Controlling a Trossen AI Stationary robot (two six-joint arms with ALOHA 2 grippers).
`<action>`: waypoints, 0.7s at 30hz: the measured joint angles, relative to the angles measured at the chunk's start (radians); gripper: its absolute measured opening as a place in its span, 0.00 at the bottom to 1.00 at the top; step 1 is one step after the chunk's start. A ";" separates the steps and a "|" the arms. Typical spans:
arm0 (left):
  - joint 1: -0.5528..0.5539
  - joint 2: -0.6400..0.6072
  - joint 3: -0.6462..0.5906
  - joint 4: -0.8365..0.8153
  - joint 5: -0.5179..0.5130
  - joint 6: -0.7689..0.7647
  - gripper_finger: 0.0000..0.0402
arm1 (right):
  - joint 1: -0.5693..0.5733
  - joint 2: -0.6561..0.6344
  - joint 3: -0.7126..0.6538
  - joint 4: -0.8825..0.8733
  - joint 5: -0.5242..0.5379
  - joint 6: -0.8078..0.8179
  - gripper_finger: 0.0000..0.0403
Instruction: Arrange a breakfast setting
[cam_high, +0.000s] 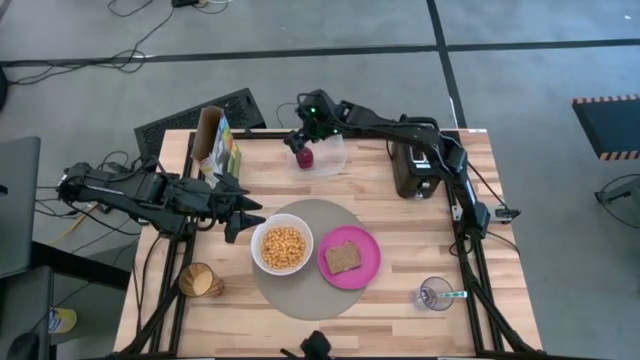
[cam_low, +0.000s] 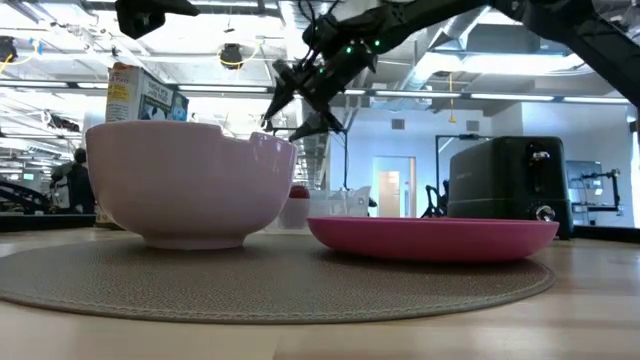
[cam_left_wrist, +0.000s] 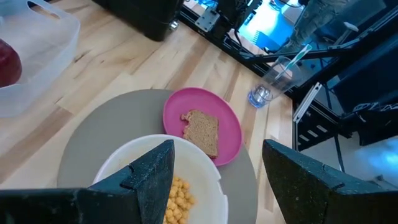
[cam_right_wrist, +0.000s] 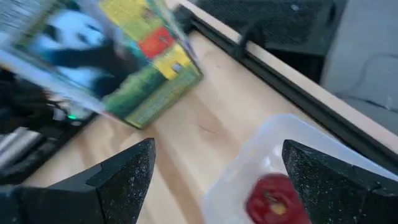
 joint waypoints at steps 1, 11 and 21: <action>0.000 0.000 0.000 0.000 0.000 0.000 0.57 | -0.003 0.002 -0.001 -0.007 0.008 -0.004 0.93; 0.000 0.002 0.000 -0.010 -0.034 -0.001 0.57 | 0.007 0.072 0.001 -0.035 0.048 -0.024 0.93; 0.000 0.002 0.000 -0.015 -0.035 -0.002 0.57 | 0.007 0.146 0.000 -0.181 0.089 -0.023 0.93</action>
